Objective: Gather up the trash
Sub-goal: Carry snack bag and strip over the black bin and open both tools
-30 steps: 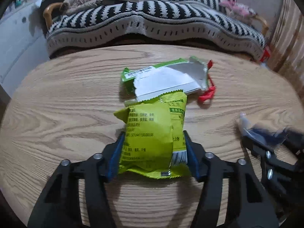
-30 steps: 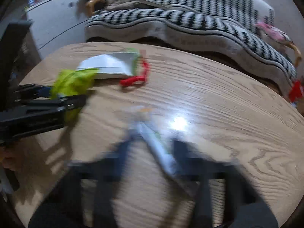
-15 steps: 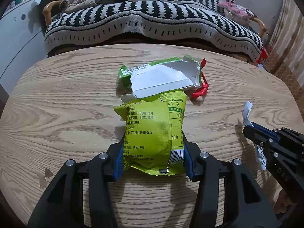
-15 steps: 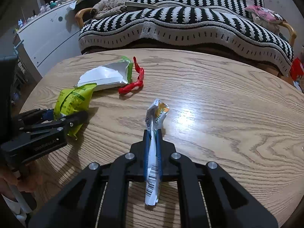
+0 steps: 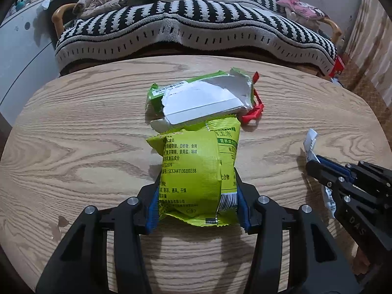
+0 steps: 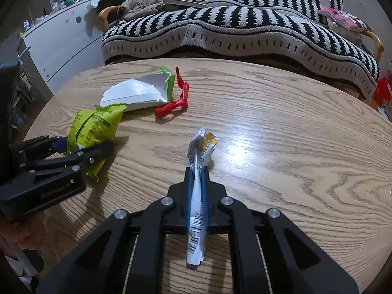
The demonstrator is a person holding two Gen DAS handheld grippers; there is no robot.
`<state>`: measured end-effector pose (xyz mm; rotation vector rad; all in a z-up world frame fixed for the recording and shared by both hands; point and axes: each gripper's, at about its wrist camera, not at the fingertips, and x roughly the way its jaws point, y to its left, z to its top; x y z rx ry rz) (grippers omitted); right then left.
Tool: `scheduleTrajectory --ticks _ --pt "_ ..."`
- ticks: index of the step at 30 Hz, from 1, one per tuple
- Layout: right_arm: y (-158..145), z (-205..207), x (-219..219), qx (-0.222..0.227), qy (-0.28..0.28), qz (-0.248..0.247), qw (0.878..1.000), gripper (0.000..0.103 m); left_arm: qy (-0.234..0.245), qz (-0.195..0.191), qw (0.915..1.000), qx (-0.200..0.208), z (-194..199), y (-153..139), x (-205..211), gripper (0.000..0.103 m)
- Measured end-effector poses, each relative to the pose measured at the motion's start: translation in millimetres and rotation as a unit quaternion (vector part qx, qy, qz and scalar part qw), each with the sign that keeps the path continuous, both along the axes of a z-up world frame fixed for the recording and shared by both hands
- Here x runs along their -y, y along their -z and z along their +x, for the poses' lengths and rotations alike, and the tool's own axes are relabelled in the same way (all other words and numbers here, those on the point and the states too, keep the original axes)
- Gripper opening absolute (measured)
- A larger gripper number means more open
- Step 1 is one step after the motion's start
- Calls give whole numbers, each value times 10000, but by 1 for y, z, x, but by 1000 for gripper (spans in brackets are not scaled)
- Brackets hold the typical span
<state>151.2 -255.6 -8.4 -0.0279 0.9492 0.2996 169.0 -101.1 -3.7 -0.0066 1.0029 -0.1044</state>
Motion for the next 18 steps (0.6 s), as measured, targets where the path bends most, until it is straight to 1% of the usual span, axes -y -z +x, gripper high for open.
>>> scheduleTrajectory --ticks 3,5,9,11,13,14,16,18 --pt "-11 -5 0 104 44 91 9999 8 43 3 10000 64 -9 -9 6 49" --pt "-24 -15 4 245 133 210 9994 8 135 -13 9998 152 -17 -16 11 49" --pt "-47 -56 33 510 535 440 9963 8 402 -6 9981 463 -50 -38 36 49" --pt "-54 -93 58 577 872 645 9924 8 652 -189 9963 526 -73 -48 57 49" --pt "-55 -134 90 577 1213 758 9880 8 1004 -349 9933 445 -94 -53 85 49" --pt "-55 -152 104 562 1392 741 9859 8 1251 -417 9904 404 -109 -56 106 49" --pt "-57 -201 147 570 1851 720 9784 8 1709 -429 9833 449 -145 -63 147 49" --pt "-61 -240 181 614 2216 686 9708 8 2125 -444 9753 400 -179 -64 184 49"
